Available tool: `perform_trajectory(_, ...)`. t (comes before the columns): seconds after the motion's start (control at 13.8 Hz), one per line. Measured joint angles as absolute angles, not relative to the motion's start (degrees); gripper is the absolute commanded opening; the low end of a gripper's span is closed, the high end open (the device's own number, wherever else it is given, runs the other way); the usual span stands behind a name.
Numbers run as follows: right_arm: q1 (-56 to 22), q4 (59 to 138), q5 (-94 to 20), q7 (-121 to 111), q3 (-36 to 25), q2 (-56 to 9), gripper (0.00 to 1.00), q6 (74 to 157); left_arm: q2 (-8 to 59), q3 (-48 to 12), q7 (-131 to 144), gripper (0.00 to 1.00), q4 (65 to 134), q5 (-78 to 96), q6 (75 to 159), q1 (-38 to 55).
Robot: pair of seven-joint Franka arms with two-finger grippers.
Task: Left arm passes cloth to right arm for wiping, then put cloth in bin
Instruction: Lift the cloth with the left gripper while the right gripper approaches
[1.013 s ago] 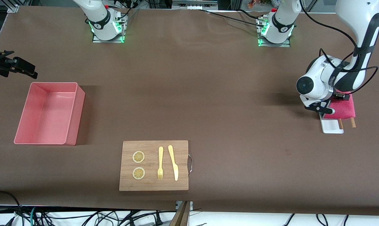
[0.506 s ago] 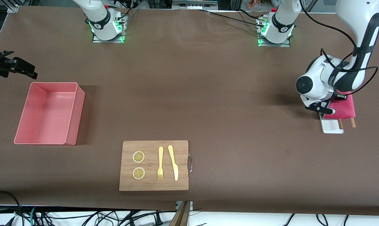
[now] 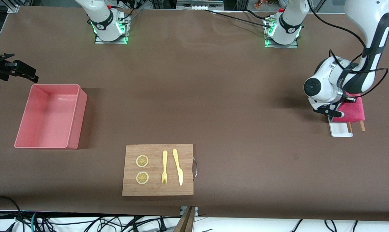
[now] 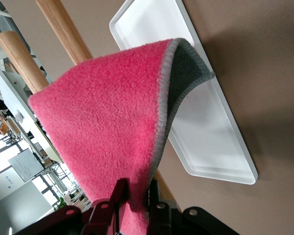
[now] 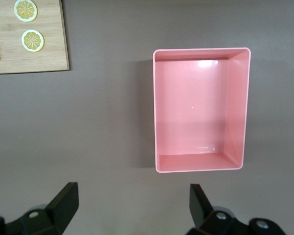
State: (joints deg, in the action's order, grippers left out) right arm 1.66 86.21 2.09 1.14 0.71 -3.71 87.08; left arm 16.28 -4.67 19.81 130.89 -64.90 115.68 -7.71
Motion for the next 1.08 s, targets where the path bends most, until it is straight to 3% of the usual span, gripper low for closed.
perform_trajectory(0.14,1.66,86.21,2.09,1.14,0.71,-3.90,1.00,87.10,16.25,-4.68,19.81,0.20,130.84,-64.90,115.68,-7.71)
perform_trajectory(0.36,1.66,86.22,2.09,1.14,0.73,-4.24,1.00,87.11,16.10,-4.77,19.73,0.00,130.64,-63.70,115.68,-7.67)
perform_trajectory(0.72,1.59,86.22,2.09,1.14,0.90,-5.35,1.00,87.37,15.32,-4.80,11.33,0.00,126.19,-55.49,113.83,-7.64)
perform_trajectory(1.08,1.59,86.76,2.10,1.14,0.92,-6.49,1.00,87.40,14.38,-4.86,-1.83,0.00,115.48,-39.72,102.48,-7.58)
